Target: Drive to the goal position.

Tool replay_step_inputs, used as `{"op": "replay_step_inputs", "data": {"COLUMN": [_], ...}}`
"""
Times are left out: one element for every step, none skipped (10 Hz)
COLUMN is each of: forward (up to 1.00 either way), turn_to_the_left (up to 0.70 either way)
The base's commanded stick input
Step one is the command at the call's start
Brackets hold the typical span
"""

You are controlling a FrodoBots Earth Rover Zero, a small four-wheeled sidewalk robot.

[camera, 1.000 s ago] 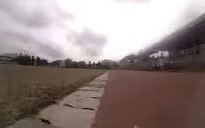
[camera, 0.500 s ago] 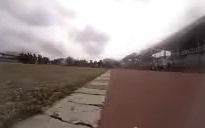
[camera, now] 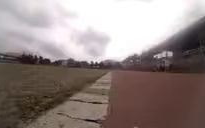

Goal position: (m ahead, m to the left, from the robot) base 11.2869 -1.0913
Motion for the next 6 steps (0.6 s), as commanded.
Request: {"op": "replay_step_inputs", "data": {"forward": [1.0,1.0,1.0,1.0,1.0,1.0], "turn_to_the_left": [0.0,0.0,0.0,0.0,0.0,0.0]}}
